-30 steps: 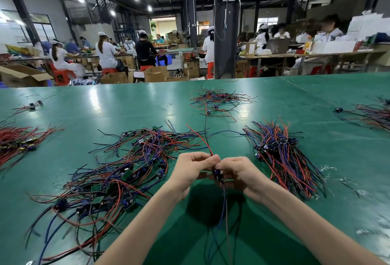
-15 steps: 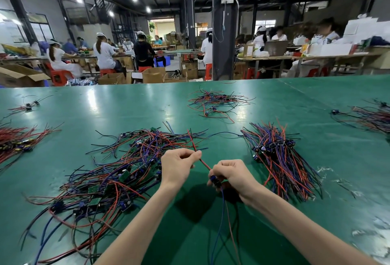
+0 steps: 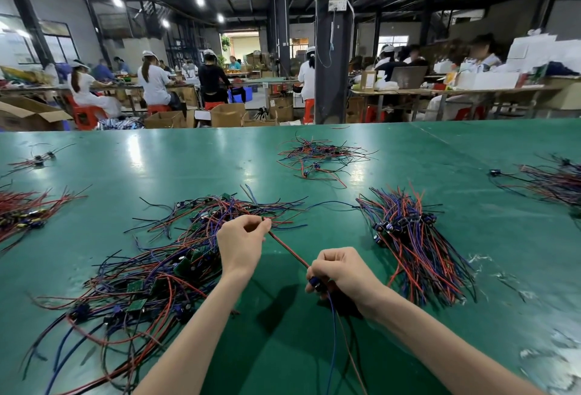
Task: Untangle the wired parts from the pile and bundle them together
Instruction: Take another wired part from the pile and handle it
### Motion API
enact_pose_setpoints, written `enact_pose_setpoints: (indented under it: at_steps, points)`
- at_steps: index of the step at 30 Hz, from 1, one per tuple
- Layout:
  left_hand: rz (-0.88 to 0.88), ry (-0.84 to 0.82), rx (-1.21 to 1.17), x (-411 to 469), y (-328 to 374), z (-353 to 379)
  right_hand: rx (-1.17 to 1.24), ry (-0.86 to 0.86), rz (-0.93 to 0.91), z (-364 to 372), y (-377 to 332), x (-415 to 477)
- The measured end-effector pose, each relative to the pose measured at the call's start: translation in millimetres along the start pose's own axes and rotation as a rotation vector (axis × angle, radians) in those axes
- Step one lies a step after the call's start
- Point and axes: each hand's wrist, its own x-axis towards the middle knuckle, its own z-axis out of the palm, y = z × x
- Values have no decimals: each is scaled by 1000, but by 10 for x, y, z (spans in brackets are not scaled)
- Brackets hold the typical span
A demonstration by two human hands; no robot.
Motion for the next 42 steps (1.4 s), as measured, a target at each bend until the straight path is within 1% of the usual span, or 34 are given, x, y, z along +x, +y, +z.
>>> enact_pose_setpoints:
  at_steps: [6, 9, 11, 14, 16, 17, 19, 20, 21, 24, 26, 29, 33, 38, 42]
  points:
    - [-57, 78, -93, 51, -23, -42, 57, -37, 18, 36, 0, -12]
    - [-84, 52, -152, 35, -63, -15, 67, -38, 26, 38, 9, -27]
    - [-141, 6, -240, 8, -53, 10, 70, -11, 27, 18, 30, -10]
    - [-289, -119, -413, -40, 44, 41, 86, 60, 17, -2, 35, 21]
    - [-364, -258, -462, -112, 97, 90, 110, 95, 15, -2, 33, 37]
    - [-370, -355, -435, -178, 115, 127, 118, 110, 12, 1, 36, 45]
    - [-320, -542, -382, -336, 138, 213, 129, 138, -3, 0, 49, 60]
    - [-286, -593, -389, -409, 145, 248, 135, 151, -11, -2, 57, 65]
    - [-256, -605, -403, -459, 147, 277, 138, 161, -18, -5, 63, 69]
    - [-168, -534, -375, -475, 146, 303, 126, 170, -21, -8, 66, 76]
    - [-108, -453, -334, -433, 136, 292, 110, 167, -12, 1, 55, 81]
    - [-95, -312, -298, -334, 95, 265, 82, 146, -6, 24, 33, 76]
    - [-56, -246, -212, -233, 45, 234, 86, 112, -21, 30, 4, 54]
    - [-147, -79, -254, -18, 1, 96, 79, 27, -38, 52, -27, -21]
    - [-195, -2, -273, 81, -49, 24, 43, -21, -47, 85, -50, -36]
